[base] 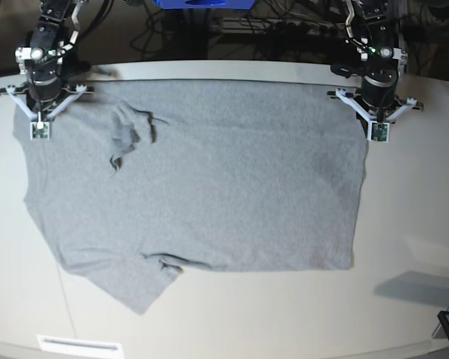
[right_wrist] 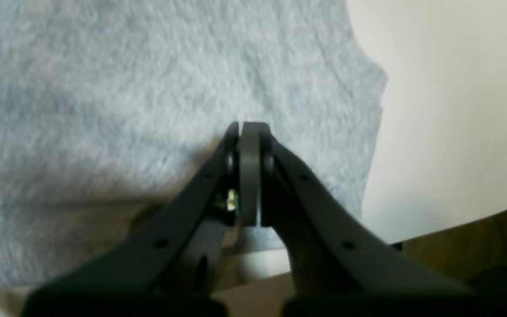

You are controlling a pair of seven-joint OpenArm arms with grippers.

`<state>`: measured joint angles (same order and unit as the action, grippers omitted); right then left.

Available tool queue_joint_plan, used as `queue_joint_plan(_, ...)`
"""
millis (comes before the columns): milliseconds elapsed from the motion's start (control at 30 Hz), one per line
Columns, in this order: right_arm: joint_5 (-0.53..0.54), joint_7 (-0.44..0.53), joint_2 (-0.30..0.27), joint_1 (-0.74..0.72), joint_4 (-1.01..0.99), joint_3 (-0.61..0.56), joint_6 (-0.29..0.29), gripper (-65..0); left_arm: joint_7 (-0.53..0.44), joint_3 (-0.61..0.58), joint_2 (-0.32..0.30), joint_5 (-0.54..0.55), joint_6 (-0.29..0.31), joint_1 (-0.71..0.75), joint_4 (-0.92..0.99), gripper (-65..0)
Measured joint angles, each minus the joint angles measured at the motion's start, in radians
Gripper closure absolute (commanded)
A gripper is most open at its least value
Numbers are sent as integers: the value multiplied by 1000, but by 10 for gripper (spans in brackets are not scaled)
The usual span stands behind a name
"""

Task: Fold the T-shirt properly
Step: 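Release the shoulder corners and move both grippers toward the shirt's side edges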

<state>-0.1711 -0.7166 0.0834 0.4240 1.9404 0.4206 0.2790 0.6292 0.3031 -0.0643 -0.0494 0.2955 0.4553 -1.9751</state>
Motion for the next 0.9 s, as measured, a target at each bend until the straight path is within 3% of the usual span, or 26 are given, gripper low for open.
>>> queue_joint_plan(233,-6,32,-20,-75,21,-2,6,-12,13,14,1,3,9,-55,-6,-3)
queue_joint_plan(367,-13,20,-111,-151,15,-35,11,-48,167,94,0,-2,0,-187,0,-47)
queue_joint_plan(467,-2,26,-127,-228,10,-56,93,-49,191,109,-8,1,3,-288,0,-67)
queue_joint_plan(567,2,-18,-141,-355,-74,-56,142,-49,198,110,-15,-3,4,-347,28,-67)
queue_joint_plan(633,2,-48,-180,-428,-146,-55,169,-49,205,98,-42,0,26,-384,67,-67)
queue_joint_plan(767,-6,-67,-219,-567,-297,-48,169,-49,193,57,-98,3,121,-439,151,-67)
queue_joint_plan(900,-2,-58,-252,-722,-486,-52,170,-49,198,72,-116,-7,121,-481,223,-67)
